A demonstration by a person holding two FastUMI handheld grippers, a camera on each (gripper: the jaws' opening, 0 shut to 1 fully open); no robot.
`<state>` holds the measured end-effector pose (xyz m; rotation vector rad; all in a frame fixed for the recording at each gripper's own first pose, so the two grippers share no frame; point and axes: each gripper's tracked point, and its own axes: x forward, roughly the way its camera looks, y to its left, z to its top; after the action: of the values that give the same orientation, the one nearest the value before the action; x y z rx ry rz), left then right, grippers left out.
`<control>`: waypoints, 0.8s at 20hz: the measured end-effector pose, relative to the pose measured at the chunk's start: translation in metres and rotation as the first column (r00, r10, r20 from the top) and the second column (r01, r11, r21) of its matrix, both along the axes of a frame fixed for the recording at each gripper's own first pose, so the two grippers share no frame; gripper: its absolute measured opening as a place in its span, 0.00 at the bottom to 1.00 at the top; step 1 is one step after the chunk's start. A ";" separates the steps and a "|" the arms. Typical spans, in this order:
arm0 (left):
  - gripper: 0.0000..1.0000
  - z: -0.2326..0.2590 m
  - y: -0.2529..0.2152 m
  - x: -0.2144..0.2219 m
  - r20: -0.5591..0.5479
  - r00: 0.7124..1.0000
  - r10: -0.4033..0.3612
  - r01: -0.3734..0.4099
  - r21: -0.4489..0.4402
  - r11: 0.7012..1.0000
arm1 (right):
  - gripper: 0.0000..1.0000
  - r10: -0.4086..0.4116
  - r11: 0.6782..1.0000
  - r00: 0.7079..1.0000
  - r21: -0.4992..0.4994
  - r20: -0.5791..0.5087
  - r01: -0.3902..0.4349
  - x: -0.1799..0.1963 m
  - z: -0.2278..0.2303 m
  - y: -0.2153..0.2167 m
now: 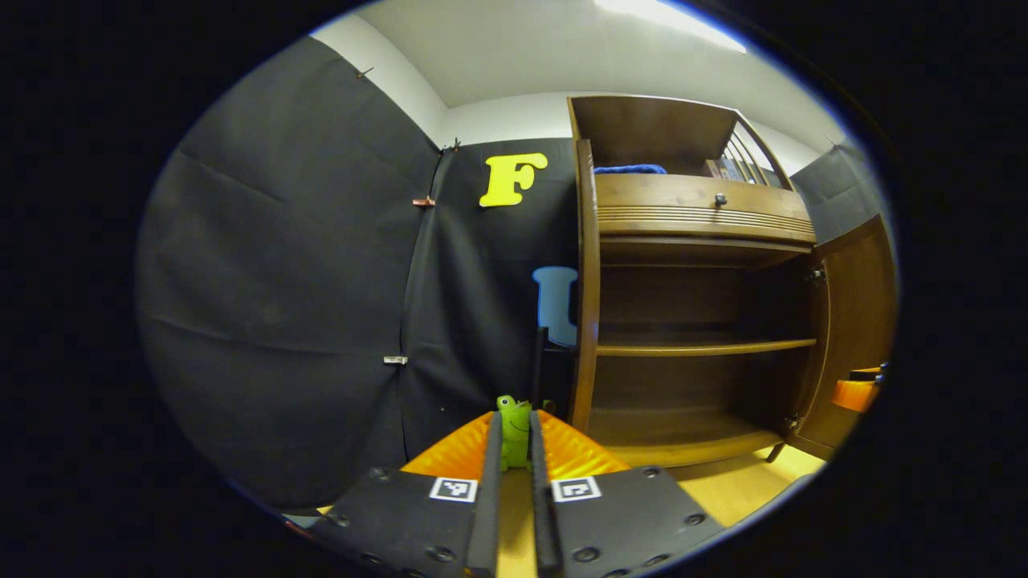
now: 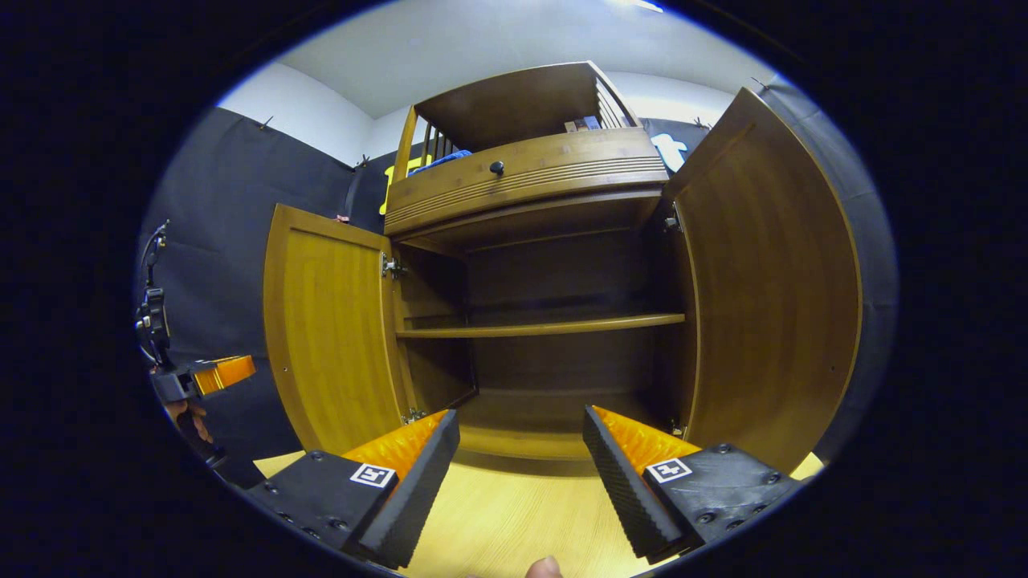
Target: Open the right door of the double-door shoe cabinet with the right hand, and open the left door with the left hand.
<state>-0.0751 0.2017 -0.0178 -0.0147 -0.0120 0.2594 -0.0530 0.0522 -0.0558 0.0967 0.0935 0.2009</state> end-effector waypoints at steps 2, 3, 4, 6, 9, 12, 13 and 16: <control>0.48 0.011 -0.007 -0.009 0.026 1.000 0.009 -0.010 0.033 0.999 | 0.98 -0.001 1.000 1.000 0.000 -0.004 0.001 0.001 -0.001 -0.001; 0.61 0.015 -0.012 -0.011 0.033 0.999 0.006 -0.008 0.042 0.999 | 0.98 -0.001 1.000 1.000 0.000 -0.007 0.001 0.001 -0.001 -0.001; 0.74 0.019 -0.018 -0.015 0.033 0.999 0.003 -0.004 0.040 0.999 | 0.98 0.000 1.000 1.000 0.001 -0.008 0.000 0.000 -0.002 -0.001; 0.99 0.020 -0.035 -0.015 0.034 0.999 -0.023 0.022 0.015 1.000 | 0.98 0.002 1.000 1.000 0.002 -0.006 -0.002 -0.001 -0.001 -0.002; 0.97 0.028 -0.055 -0.018 0.059 0.997 -0.055 0.055 -0.001 0.998 | 0.98 -0.003 1.000 1.000 0.004 0.002 0.003 0.000 0.003 -0.005; 0.97 0.028 -0.081 -0.019 0.053 0.994 -0.092 0.094 -0.018 0.995 | 0.98 -0.009 1.000 1.000 0.005 0.010 0.009 0.003 0.009 -0.007; 0.97 0.028 -0.088 -0.020 0.051 0.993 -0.104 0.106 -0.024 0.994 | 0.98 -0.014 1.000 1.000 0.004 0.019 0.013 0.003 0.013 -0.009; 0.97 0.030 -0.109 -0.018 0.053 0.990 -0.129 0.130 -0.021 0.991 | 0.98 -0.030 1.000 0.999 -0.002 0.046 0.030 0.005 0.024 -0.013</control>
<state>-0.0931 0.0929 0.0121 -0.0466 -0.0592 0.1294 -0.0482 0.0392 -0.0320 0.0906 0.0467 0.1731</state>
